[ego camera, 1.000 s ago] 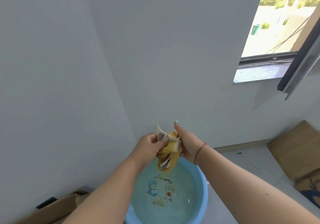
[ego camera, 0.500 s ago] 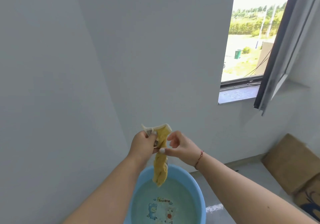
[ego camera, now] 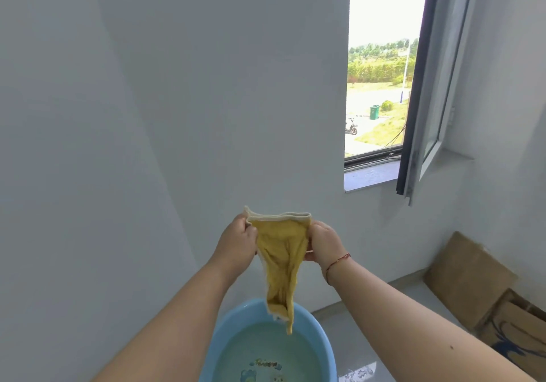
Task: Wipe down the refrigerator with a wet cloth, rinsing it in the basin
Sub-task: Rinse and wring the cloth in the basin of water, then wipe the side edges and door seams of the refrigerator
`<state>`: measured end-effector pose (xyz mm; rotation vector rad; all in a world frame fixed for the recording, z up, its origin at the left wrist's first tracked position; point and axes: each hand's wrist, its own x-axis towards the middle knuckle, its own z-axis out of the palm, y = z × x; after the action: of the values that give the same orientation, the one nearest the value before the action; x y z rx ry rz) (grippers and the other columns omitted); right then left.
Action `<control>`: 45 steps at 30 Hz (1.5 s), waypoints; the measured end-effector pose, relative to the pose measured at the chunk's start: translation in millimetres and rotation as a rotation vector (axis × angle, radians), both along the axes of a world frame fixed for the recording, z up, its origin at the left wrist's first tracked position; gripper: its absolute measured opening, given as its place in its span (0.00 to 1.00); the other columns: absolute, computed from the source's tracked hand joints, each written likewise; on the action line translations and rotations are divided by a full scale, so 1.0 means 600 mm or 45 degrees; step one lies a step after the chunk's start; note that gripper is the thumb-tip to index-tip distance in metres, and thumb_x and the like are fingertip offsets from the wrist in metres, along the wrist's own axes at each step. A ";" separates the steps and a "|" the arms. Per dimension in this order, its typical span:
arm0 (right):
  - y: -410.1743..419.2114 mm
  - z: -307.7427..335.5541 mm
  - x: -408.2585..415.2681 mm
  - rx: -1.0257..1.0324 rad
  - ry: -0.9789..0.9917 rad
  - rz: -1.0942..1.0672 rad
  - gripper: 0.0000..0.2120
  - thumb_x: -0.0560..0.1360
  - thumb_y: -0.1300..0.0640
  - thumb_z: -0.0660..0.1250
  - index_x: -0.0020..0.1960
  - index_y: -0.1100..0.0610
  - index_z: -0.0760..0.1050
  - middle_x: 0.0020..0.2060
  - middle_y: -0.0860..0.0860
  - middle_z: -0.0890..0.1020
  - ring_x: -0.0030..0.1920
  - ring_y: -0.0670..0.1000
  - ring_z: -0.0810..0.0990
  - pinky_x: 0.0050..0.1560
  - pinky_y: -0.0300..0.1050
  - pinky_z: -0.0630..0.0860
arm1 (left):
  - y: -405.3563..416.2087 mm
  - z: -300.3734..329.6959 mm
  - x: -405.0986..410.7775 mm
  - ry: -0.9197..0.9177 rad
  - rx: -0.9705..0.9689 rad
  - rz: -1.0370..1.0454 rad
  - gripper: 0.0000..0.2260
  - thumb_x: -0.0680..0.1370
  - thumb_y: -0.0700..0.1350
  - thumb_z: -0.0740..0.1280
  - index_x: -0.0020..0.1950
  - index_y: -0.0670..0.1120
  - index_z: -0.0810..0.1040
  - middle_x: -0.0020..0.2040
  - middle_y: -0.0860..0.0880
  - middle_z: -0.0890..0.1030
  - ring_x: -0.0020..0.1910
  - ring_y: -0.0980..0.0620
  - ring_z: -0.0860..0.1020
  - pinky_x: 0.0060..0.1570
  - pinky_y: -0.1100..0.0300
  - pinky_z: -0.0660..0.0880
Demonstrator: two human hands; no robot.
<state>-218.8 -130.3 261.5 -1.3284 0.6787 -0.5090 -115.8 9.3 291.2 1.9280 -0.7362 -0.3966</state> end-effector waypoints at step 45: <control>-0.549 0.099 -0.740 0.322 -0.783 -0.600 0.11 0.78 0.55 0.65 0.48 0.63 0.77 0.38 0.55 0.83 0.41 0.52 0.83 0.46 0.46 0.80 | -0.788 0.138 -0.565 0.583 -0.105 -1.476 0.13 0.81 0.49 0.64 0.54 0.39 0.78 0.43 0.45 0.80 0.44 0.47 0.78 0.49 0.51 0.77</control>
<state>-663.0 -459.9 321.0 -0.7042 0.5105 -1.1166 -454.6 -463.3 373.8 1.0746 -1.4566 -1.4135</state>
